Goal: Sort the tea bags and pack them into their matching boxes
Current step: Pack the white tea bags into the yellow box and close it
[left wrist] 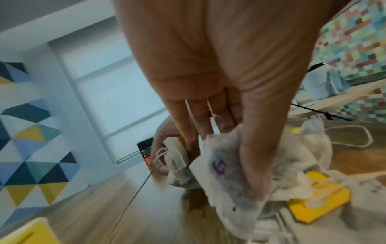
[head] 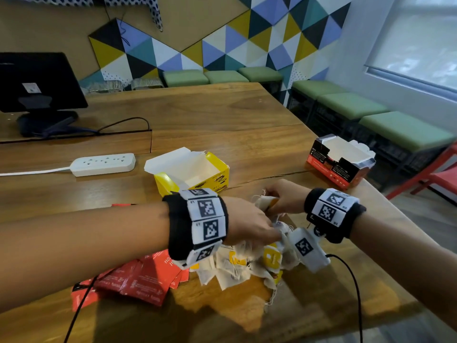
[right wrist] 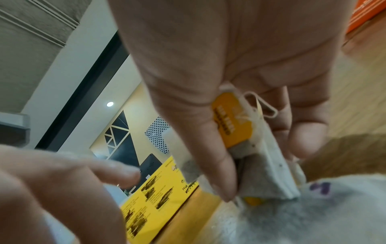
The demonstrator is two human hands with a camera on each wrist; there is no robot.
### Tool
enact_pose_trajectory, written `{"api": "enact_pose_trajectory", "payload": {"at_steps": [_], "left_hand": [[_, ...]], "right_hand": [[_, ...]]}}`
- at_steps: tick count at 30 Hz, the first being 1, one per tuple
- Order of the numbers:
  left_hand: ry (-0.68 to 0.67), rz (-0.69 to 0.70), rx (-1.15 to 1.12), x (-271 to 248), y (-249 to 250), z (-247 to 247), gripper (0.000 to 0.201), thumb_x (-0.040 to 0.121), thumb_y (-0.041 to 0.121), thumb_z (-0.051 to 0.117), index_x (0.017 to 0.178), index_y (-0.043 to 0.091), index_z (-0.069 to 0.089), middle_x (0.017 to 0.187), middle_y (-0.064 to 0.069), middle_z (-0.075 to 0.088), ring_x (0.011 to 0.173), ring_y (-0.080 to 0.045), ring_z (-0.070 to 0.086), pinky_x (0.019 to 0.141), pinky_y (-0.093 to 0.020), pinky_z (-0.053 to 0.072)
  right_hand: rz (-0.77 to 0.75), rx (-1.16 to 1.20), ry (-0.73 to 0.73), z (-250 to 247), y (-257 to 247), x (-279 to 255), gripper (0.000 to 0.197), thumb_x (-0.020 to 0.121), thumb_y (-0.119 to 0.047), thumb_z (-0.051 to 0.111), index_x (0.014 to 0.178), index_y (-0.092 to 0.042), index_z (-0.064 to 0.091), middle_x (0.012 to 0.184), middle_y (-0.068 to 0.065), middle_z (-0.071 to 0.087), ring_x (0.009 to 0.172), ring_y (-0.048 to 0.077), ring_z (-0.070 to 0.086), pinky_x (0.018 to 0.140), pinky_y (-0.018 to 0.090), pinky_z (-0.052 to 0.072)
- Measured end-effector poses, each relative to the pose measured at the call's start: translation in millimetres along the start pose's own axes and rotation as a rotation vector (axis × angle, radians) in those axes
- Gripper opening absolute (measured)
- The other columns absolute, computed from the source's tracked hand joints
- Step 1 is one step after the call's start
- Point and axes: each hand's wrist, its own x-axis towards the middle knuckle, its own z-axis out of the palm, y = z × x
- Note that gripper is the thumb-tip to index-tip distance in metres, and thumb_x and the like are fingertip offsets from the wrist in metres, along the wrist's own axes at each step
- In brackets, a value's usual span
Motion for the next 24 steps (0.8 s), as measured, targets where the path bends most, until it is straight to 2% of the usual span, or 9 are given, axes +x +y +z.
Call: {"api": "enact_pose_trajectory", "payload": {"at_steps": [3,5,8,10,13,15,19,22,24], "left_hand": [[-0.096,0.026,0.226,13.2,2.6,2.1,0.025,0.098,0.024,0.036,0.114,0.01,0.049,0.115,-0.014,0.058,0.104,-0.029,0.055,0.077,-0.031,0.039],[-0.165,0.033,0.25,17.4,0.3,-0.8,0.03,0.097,0.017,0.038,0.121,0.005,0.051,0.125,-0.012,0.054,0.115,-0.028,0.052,0.083,-0.032,0.041],[-0.243,-0.105,0.12,14.0,-7.2,1.4,0.033,0.088,0.007,0.053,0.121,0.003,0.056,0.124,-0.012,0.056,0.114,-0.029,0.054,0.091,-0.036,0.048],[-0.187,-0.143,0.05,9.8,-13.9,1.9,0.034,0.085,0.016,0.061,0.117,0.004,0.058,0.121,-0.012,0.057,0.112,-0.029,0.053,0.091,-0.036,0.046],[-0.084,-0.244,-0.083,-1.1,-23.7,2.7,0.042,0.082,0.03,0.064,0.112,0.001,0.06,0.122,-0.011,0.047,0.112,-0.024,0.046,0.089,-0.03,0.037],[-0.046,-0.329,-0.149,-4.3,-32.3,9.8,0.042,0.081,0.031,0.064,0.107,-0.002,0.06,0.118,-0.013,0.049,0.108,-0.026,0.05,0.088,-0.032,0.042],[-0.029,-0.43,-0.26,4.5,-30.2,20.8,0.053,0.083,0.027,0.064,0.123,-0.002,0.046,0.119,-0.016,0.058,0.106,-0.03,0.057,0.089,-0.036,0.048],[-0.018,-0.51,-0.382,10.5,-28.5,24.7,0.078,0.074,0.028,0.074,0.133,0.002,0.031,0.123,-0.015,0.055,0.109,-0.029,0.056,0.09,-0.036,0.048],[-0.027,-0.561,-0.47,6.5,-30.3,28.8,0.087,0.071,0.029,0.078,0.134,0.002,0.025,0.122,-0.016,0.056,0.108,-0.03,0.057,0.089,-0.036,0.048]], "right_hand": [[-0.007,0.006,0.01,0.6,0.4,-0.9,0.027,0.072,-0.01,0.074,0.07,-0.023,0.05,0.071,-0.005,0.059,0.062,0.007,0.059,0.053,0.016,0.043],[-0.003,0.003,0.016,0.0,2.4,-1.6,0.027,0.073,-0.01,0.073,0.071,-0.021,0.049,0.071,-0.004,0.058,0.061,0.008,0.058,0.051,0.016,0.043],[0.012,0.006,0.025,-3.5,5.6,-3.3,0.024,0.072,-0.01,0.075,0.08,-0.013,0.052,0.073,-0.003,0.059,0.061,0.008,0.059,0.051,0.016,0.044],[0.016,0.012,0.029,-7.0,5.6,-4.5,0.024,0.072,-0.011,0.075,0.083,-0.01,0.054,0.072,-0.003,0.059,0.061,0.007,0.058,0.05,0.014,0.043],[0.034,0.061,0.046,-12.1,3.5,-4.2,0.024,0.073,-0.01,0.074,0.089,-0.006,0.057,0.072,0.002,0.062,0.058,0.01,0.06,0.047,0.015,0.046],[0.049,0.111,0.065,-14.0,0.6,-0.6,0.026,0.072,-0.007,0.074,0.092,-0.004,0.058,0.072,0.005,0.064,0.054,0.012,0.062,0.045,0.016,0.05],[0.073,0.068,0.128,-10.3,-11.8,11.4,0.022,0.074,-0.007,0.072,0.091,-0.008,0.058,0.076,0.008,0.067,0.057,0.014,0.064,0.052,0.022,0.053],[0.077,-0.154,0.138,-0.2,-21.6,17.1,0.034,0.077,-0.013,0.069,0.107,-0.011,0.053,0.093,0.006,0.063,0.071,0.016,0.06,0.06,0.025,0.052],[0.057,-0.264,0.106,5.6,-22.9,19.0,0.044,0.079,-0.016,0.067,0.117,-0.014,0.045,0.105,0.006,0.06,0.078,0.017,0.056,0.059,0.026,0.049]]}}
